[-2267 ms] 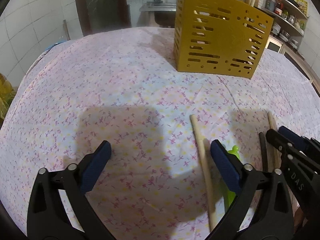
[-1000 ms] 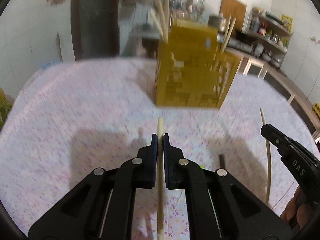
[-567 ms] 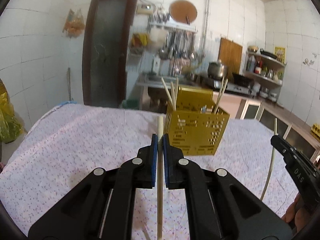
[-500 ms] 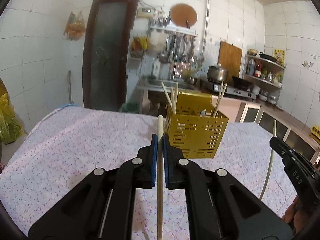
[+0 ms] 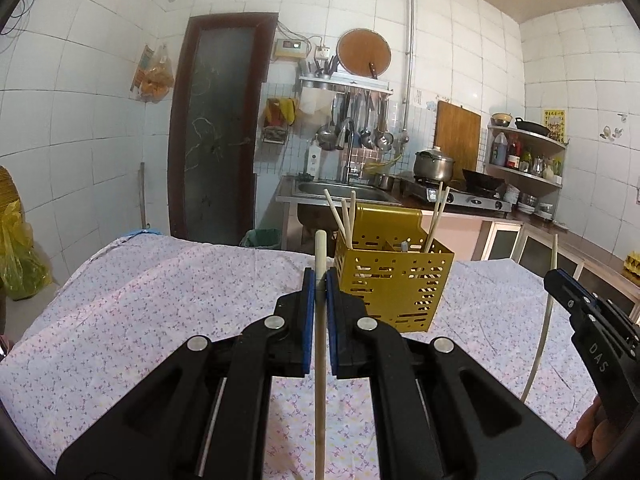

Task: Organize utensils
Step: 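Lift the chopstick with the left tool while the right tool carries its chopstick above the holder, then open the left tool over the yellow holder while the right tool drops its chopstick in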

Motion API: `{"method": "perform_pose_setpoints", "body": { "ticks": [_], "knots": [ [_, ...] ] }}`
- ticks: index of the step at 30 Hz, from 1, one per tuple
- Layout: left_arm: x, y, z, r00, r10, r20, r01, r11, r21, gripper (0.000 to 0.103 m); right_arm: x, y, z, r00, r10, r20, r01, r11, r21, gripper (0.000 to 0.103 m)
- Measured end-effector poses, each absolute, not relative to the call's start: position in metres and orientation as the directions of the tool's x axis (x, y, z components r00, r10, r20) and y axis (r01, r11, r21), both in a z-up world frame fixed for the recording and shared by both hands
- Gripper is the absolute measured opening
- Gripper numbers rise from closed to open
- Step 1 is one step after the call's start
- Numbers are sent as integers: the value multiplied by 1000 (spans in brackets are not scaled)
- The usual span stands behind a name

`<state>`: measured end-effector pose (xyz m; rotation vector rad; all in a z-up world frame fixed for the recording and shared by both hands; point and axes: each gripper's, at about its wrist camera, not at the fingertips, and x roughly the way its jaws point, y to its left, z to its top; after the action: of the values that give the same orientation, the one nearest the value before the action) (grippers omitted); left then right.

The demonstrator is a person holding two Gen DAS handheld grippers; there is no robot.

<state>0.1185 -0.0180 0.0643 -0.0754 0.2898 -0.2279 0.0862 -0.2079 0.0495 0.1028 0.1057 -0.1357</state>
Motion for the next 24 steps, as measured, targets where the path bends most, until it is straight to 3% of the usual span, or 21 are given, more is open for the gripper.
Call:
{"method": "perform_pose_setpoints", "body": {
  "ticks": [14, 20, 24],
  "knots": [
    [116, -25, 68, 937, -235, -258, 222, 972, -81, 4, 86, -206, 46, 985, -135, -107, 145, 984, 101, 6],
    [122, -30, 90, 934, -266, -238, 251, 964, -91, 4, 93, -213, 68, 987, -128, -94, 137, 985, 102, 6],
    [136, -35, 118, 935, -293, -198, 276, 955, -109, 4, 103, -217, 99, 990, -134, -39, 137, 987, 83, 6]
  ]
}}
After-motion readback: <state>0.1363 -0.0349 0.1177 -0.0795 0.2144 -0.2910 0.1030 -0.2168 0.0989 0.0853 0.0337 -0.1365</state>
